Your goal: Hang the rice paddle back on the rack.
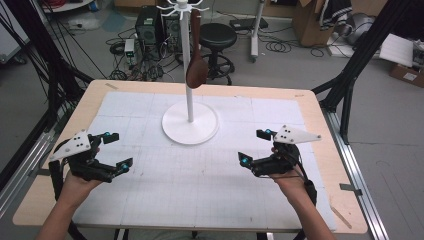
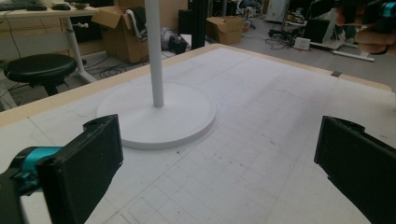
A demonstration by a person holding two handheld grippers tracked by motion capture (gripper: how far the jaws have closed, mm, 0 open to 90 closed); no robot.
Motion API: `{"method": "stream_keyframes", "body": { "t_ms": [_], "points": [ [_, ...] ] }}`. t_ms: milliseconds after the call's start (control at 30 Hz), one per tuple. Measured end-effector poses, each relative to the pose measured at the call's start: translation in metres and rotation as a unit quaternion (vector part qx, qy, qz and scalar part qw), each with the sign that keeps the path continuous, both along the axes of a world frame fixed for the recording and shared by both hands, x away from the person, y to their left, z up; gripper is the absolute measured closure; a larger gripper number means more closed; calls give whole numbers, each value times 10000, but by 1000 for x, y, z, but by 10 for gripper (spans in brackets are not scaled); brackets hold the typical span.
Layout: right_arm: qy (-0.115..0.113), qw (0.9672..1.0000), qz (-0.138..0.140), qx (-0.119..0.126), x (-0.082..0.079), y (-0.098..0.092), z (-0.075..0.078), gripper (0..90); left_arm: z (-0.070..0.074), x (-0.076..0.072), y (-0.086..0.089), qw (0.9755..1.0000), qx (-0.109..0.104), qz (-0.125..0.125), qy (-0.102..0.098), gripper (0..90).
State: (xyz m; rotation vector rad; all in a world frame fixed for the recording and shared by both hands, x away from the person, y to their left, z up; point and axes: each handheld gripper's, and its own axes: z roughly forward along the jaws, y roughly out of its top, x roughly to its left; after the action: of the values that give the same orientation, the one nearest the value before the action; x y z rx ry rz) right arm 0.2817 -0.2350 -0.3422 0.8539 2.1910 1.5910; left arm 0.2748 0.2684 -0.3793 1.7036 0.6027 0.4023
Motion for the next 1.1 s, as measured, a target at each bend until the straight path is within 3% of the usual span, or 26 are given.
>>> {"method": "stream_keyframes", "body": {
  "t_ms": [600, 1100],
  "points": [
    [10, 9996, -239, -175, -10, -6, -20, 5, -1, -1, -3, 10000, 63, -77, -1, 17],
    [52, 9991, -414, -96, -11, -13, -26, 5, -1, -1, -4, 9999, 73, -115, 17, 18]
  ]
}}
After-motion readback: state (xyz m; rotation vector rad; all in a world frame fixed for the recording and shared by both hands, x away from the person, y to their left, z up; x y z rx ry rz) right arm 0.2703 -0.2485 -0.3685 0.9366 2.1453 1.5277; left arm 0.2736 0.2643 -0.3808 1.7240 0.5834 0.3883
